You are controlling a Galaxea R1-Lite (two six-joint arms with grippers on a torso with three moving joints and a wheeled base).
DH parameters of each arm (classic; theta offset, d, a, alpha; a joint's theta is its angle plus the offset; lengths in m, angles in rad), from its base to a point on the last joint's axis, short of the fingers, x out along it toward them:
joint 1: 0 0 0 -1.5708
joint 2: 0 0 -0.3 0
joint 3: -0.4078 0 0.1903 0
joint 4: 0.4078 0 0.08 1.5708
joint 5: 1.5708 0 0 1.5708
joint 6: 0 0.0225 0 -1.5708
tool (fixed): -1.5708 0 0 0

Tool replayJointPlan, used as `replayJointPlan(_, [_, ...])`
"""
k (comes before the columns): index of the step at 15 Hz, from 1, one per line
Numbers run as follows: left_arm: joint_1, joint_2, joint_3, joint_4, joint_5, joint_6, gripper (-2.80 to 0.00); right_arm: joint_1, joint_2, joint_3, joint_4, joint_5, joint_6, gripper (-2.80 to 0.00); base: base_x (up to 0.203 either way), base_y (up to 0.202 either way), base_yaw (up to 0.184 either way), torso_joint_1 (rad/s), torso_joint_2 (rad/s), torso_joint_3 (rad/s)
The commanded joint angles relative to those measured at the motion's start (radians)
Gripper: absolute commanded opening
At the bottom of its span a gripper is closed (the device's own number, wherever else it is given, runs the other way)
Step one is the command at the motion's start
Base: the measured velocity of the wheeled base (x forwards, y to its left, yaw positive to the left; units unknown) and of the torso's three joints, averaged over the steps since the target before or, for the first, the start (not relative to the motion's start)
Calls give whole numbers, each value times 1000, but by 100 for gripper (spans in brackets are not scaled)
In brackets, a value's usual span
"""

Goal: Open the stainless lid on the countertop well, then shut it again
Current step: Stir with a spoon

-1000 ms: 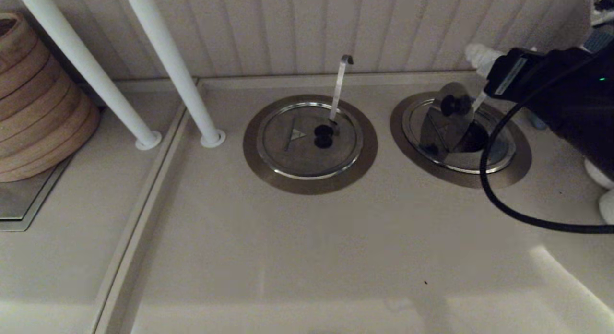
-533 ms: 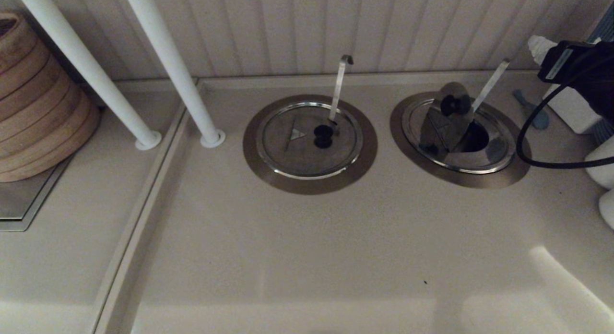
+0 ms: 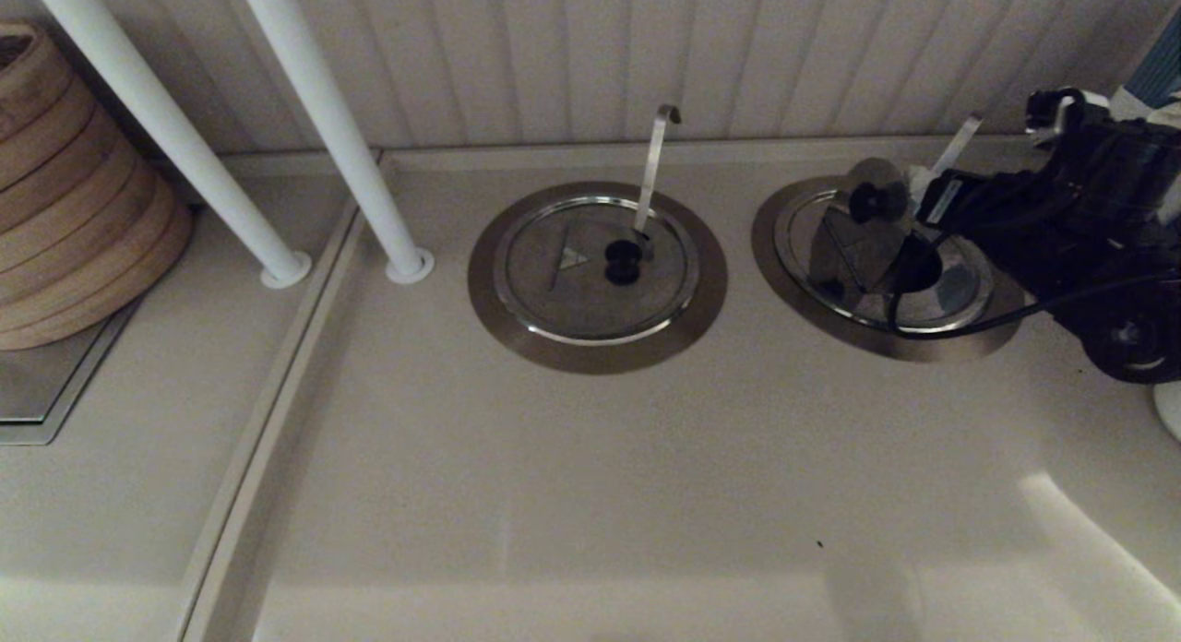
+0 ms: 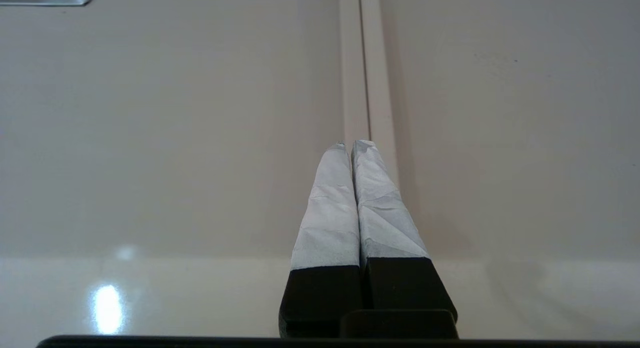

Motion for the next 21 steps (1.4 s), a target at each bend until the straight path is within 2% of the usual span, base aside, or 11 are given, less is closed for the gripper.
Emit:
replayJointPlan(1, [1,1,0,0,0,-1,-280,25,38,6,-6,-3,5,0,0,0,0,0,0,0])
replayJointPlan(5, [0,1,0,0,1,-1,-280,60,4,27,-6,-3,7,0,0,0,0,0,0,0])
replayJointPlan(12, [0,1,0,0,-1,-1,-280,67,-29,29,-4,-3,17,0,0,0,0,0,0,0])
replayJointPlan(17, [0,1,0,0,0,-1,-280,-6,-21,-23,7,-22,-3,0,0,0,0,0,0,0])
replayJointPlan(19, [0,1,0,0,0,-1,-280,-56,-17,-74,51,-23,-41,0,0,0,0,0,0,0])
replayJointPlan(21, [0,1,0,0,1,-1,-280,-85,41,-143,97,-21,-42,0,0,0,0,0,0,0])
